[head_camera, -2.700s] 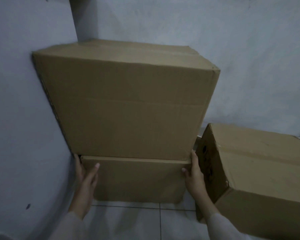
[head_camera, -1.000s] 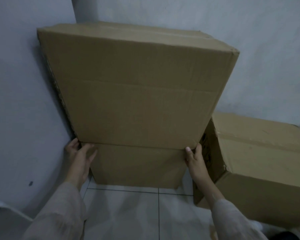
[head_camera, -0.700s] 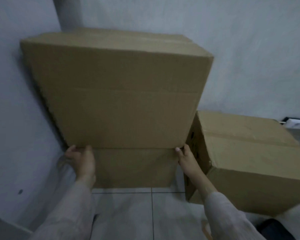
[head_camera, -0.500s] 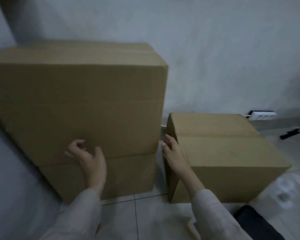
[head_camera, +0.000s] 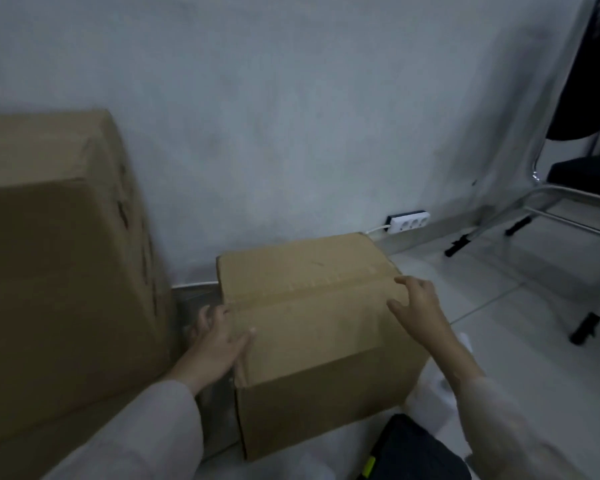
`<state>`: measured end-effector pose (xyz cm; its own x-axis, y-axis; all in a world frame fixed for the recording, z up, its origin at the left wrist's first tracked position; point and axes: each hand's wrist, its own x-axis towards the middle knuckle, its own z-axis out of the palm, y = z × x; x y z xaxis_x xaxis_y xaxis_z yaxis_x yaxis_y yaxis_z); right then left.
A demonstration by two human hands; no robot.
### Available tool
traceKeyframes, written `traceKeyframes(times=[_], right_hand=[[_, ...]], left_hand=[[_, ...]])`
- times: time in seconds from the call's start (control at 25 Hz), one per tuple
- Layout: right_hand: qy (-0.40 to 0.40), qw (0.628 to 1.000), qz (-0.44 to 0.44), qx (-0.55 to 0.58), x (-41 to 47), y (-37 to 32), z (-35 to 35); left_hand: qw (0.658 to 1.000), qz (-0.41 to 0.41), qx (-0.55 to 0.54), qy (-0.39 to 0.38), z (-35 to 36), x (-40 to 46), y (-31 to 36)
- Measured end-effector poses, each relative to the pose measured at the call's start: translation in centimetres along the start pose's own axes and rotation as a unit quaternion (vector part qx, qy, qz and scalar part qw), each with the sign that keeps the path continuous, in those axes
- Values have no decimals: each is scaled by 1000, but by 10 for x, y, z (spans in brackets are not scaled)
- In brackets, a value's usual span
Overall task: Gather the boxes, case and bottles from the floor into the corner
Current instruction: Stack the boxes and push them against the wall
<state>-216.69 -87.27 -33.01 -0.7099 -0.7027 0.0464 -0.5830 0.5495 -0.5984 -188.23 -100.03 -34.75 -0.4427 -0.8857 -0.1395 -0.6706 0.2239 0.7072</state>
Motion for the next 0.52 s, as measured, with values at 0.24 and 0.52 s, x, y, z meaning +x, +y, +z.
traceKeyframes(times=[0.24, 0.52], right_hand=[[0, 980, 114, -164, 34, 27, 35], [150, 974, 107, -131, 35, 34, 54]], left_hand=[[976, -31, -211, -33, 37, 16, -11], [933, -91, -347, 34, 52, 17, -14]])
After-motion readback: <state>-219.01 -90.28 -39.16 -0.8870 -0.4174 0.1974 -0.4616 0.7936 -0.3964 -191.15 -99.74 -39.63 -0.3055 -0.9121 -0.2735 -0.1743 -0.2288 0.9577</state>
